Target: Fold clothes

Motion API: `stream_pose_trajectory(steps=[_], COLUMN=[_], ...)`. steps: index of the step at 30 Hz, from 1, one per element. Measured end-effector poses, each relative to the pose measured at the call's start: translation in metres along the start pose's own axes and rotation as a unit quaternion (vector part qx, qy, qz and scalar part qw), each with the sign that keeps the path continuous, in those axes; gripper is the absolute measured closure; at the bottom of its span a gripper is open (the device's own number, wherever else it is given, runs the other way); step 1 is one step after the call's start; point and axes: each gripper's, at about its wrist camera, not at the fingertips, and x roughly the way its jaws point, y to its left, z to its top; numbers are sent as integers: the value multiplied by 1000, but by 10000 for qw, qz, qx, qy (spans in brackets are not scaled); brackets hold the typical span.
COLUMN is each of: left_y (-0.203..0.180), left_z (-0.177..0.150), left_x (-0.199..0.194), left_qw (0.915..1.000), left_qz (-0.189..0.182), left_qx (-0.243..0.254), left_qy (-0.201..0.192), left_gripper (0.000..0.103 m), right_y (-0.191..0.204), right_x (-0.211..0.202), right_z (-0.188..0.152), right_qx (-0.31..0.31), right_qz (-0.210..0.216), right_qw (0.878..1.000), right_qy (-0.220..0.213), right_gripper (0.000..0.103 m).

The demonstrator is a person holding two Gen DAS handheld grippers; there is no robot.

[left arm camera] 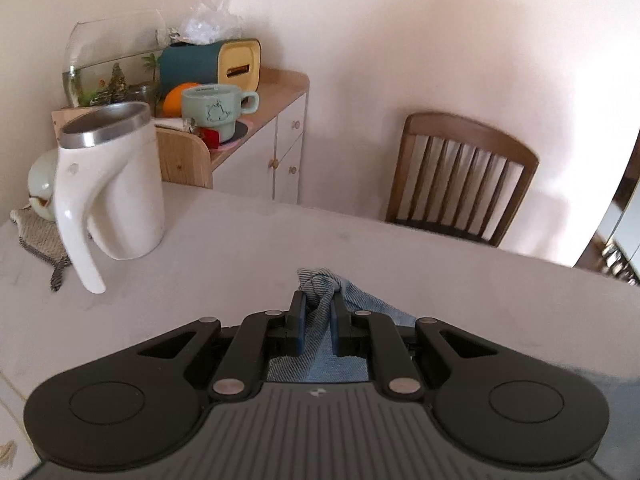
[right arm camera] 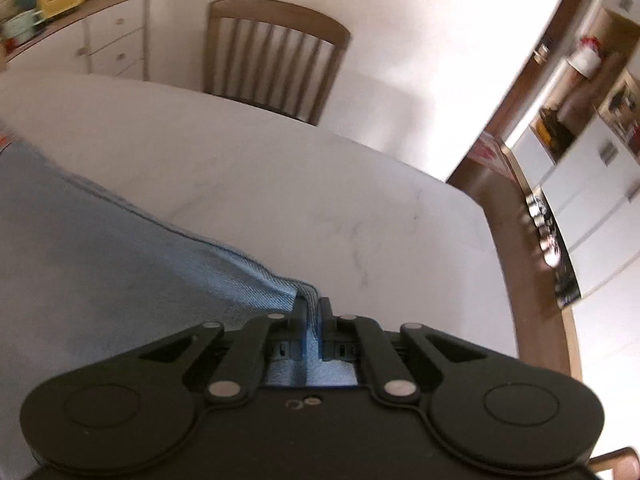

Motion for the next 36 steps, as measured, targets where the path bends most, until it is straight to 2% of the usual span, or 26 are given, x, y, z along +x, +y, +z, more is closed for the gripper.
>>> stream_pose_trajectory(steps=[5,7,10,11,12,13,16,19,22,24,26,30,33,36], left_y=[-2,-2,-3,-3,-3,-3,-3,-11,-26,-40,-57,-101,-131,-157], left_z=[-14,-18,-22,-24,-26,-28,-41,-66,-94,-110,-125,-146,-154,-157], left_x=[19,17,6,-2,-10,-18,-43,-75,-108,-125,-139,-158,-166,-170], left_qw=[9988,9978,9962,9963,9965,9965,9936,9886,9801,9699,9563,9323,9229,9166], left_qz=[-31,-135,-235,-265,-295,-332,-571,-938,-1337,-1720,-2116,-2533,-2682,-2801], left_qx=[62,147,340,349,358,362,367,501,765,898,1074,1677,1807,1811], left_qy=[476,630,768,733,697,681,902,1063,1252,1470,1710,1961,2088,2206], left_gripper=[92,87,58,38,28,26,25,25,25,25,25,25,26,26], right_y=[7,8,9,12,18,23,54,92,140,176,202,210,189,152], right_x=[17,10,-6,-14,-27,-41,-82,-112,-129,-136,-139,-153,-167,-165], right_z=[-8,-7,-3,-4,-7,-11,-24,-40,-55,-65,-75,-94,-107,-112], right_qx=[-186,-242,-288,-325,-377,-431,-705,-930,-1029,-1217,-1429,-1555,-1594,-1266], right_qz=[-60,-26,107,195,318,443,980,1721,2554,2892,2833,2640,2246,2007], right_qw=[9993,9991,9986,9982,9978,9972,9916,9794,9593,9466,9452,9483,9581,9678], right_qy=[307,335,428,471,454,432,456,500,627,742,770,831,787,838], right_gripper=[0,0,0,0,0,0,0,0,0,0,0,0,0,0])
